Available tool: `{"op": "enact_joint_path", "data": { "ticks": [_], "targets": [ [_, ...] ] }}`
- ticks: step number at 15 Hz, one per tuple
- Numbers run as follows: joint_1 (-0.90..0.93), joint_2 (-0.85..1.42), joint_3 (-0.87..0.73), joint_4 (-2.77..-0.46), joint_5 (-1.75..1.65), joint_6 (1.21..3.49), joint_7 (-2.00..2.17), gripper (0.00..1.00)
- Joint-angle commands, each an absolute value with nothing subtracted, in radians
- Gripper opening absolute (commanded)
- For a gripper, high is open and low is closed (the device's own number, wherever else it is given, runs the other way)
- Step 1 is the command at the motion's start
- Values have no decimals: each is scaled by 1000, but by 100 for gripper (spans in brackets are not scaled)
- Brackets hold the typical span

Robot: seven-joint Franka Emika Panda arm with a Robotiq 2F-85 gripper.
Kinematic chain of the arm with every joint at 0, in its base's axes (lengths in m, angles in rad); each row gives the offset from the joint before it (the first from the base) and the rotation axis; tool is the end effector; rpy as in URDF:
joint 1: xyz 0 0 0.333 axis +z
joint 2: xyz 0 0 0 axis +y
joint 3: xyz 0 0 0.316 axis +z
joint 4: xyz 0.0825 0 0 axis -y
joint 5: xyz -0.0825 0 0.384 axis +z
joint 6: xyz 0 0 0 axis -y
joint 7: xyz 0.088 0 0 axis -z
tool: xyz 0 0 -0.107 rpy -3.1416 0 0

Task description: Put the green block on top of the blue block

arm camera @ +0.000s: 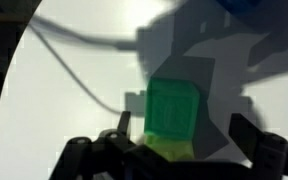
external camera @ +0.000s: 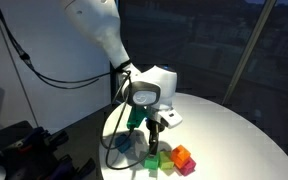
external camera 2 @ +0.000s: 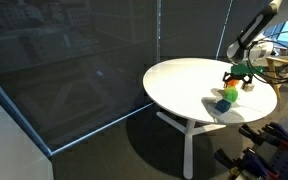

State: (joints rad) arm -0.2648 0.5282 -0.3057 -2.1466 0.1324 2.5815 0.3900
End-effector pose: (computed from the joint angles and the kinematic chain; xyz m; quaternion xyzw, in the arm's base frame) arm 0.4666 -0.3079 0.1575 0.8663 -0.4966 -0.0348 0.0405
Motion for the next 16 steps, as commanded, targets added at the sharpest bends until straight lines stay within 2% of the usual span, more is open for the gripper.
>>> {"op": "enact_joint_path", "data": {
  "ticks": [1, 16],
  "targets": [
    [-264, 562, -307, -2121, 157, 2595, 398, 100],
    [-270, 638, -308, -2061, 182, 2599, 395, 100]
  ]
}}
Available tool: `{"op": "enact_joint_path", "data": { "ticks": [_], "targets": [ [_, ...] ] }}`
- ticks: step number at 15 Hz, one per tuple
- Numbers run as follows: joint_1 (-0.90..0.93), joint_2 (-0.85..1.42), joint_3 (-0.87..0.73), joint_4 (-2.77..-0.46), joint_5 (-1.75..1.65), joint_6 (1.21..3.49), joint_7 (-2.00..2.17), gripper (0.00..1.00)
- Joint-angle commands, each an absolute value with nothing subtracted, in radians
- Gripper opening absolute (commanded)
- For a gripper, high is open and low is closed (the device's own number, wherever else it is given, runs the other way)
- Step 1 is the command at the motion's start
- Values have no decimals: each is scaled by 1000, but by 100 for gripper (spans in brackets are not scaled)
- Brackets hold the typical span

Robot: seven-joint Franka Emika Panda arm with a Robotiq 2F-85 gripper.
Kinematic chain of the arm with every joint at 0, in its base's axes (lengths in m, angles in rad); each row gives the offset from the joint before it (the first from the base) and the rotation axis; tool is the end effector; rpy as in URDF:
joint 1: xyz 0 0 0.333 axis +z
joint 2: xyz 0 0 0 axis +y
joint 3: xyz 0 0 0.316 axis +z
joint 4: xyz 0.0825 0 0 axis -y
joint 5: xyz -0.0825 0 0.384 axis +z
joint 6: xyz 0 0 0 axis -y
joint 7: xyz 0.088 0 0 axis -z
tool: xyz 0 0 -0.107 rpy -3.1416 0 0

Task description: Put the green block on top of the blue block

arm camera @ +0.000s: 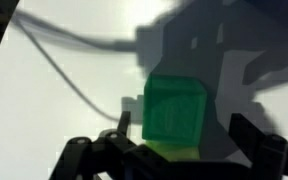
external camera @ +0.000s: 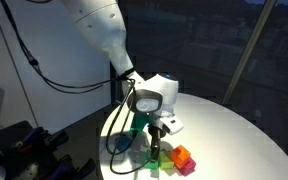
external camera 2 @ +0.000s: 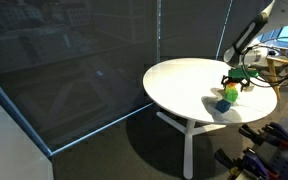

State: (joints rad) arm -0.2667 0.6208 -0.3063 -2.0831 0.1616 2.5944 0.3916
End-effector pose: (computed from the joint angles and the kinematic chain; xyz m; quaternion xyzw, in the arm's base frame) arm 0.4744 -0.3161 0.1296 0.8614 -0.5041 -0.0400 0.0464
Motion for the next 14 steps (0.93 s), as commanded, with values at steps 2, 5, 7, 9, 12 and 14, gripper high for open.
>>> {"op": "enact_joint_path", "data": {
  "ticks": [2, 5, 7, 9, 12, 14],
  "targets": [
    [-270, 640, -310, -2061, 184, 2598, 394, 100],
    [-271, 642, -312, -2062, 184, 2597, 394, 100],
    [-270, 642, -314, -2062, 183, 2597, 394, 100],
    [-269, 644, -316, -2062, 182, 2597, 395, 100],
    [-269, 650, -317, -2062, 181, 2599, 396, 100],
    [-269, 656, -317, -2061, 181, 2600, 395, 100]
  ]
}}
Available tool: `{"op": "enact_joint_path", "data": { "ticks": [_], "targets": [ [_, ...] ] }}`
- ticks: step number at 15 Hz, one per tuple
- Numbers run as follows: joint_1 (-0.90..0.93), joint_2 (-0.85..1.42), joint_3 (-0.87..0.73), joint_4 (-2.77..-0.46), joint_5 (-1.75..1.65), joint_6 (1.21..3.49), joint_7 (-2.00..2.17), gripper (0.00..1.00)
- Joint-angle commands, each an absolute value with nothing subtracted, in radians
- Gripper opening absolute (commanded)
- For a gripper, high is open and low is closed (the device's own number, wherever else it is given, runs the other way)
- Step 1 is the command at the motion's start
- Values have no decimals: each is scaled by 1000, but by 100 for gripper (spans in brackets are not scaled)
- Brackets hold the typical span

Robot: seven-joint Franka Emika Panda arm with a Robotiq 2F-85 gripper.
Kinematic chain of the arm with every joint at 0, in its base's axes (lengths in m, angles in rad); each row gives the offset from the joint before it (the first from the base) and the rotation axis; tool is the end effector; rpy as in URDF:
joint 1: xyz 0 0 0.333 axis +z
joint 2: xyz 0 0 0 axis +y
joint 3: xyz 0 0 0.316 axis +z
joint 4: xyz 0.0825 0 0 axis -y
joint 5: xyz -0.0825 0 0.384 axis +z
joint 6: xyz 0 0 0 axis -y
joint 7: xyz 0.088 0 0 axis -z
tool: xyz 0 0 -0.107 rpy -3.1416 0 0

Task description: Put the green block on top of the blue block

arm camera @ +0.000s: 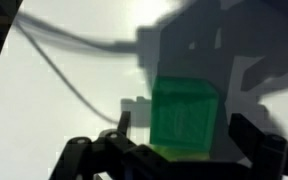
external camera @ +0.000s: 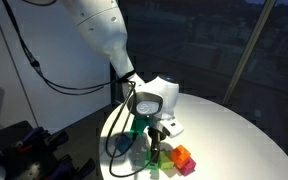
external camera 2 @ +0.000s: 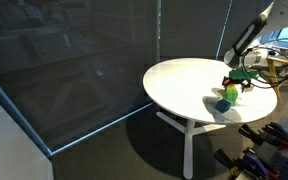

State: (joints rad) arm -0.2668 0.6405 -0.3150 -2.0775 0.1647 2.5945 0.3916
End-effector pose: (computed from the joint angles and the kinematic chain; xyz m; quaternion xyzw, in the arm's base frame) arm 0.4701 -0.3204 0.1216 0.8589 -0.5076 -0.0460 0.0506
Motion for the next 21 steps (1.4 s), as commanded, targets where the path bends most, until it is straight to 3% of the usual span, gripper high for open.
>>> {"op": "enact_joint_path", "data": {
  "ticks": [1, 21],
  "targets": [
    [-268, 659, -318, -2060, 181, 2600, 395, 100],
    [-284, 700, -302, -2041, 191, 2604, 371, 100]
  ]
}}
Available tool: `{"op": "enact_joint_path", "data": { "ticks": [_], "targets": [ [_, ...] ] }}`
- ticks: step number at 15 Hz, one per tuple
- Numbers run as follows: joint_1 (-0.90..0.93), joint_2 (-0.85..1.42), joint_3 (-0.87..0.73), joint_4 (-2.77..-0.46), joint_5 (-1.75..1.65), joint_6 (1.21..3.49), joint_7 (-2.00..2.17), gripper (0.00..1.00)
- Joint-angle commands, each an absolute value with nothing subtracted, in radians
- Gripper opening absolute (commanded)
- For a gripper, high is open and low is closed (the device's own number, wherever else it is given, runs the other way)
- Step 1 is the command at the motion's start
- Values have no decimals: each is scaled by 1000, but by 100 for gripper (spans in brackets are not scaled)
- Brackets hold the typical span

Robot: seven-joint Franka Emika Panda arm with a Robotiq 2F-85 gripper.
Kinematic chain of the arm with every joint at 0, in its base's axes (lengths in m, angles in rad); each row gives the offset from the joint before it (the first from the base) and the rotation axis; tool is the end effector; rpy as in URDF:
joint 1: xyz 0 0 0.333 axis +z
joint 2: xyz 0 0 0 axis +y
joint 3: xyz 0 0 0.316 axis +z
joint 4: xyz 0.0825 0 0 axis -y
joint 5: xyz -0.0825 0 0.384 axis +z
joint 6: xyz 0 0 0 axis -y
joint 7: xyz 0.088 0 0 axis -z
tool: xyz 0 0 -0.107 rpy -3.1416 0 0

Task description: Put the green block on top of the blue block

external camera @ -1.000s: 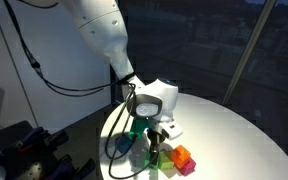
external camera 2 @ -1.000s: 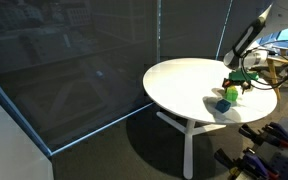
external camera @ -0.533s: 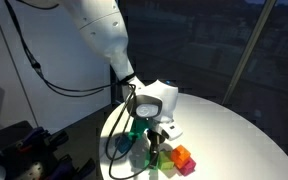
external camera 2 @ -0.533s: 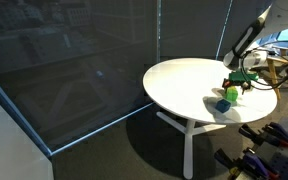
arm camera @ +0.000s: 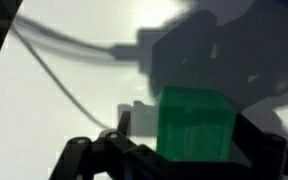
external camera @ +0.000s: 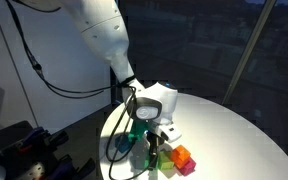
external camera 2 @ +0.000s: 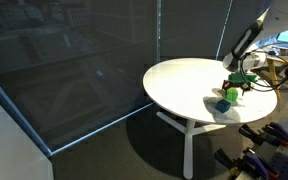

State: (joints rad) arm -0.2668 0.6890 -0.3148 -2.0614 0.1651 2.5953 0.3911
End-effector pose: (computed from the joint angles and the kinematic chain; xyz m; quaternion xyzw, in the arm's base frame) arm 0.4664 -0.3201 0.1006 0.8590 -0.5051 -0.0610 0.0568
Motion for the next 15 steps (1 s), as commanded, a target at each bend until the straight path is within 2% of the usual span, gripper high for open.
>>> {"op": "enact_joint_path", "data": {
  "ticks": [1, 2, 7, 15],
  "targets": [
    [-284, 701, -302, -2040, 191, 2604, 371, 86],
    [-284, 701, -303, -2040, 190, 2604, 371, 74],
    [-274, 692, -314, -2045, 178, 2592, 375, 33],
    [-250, 630, -351, -2090, 146, 2572, 367, 24]
  ]
}}
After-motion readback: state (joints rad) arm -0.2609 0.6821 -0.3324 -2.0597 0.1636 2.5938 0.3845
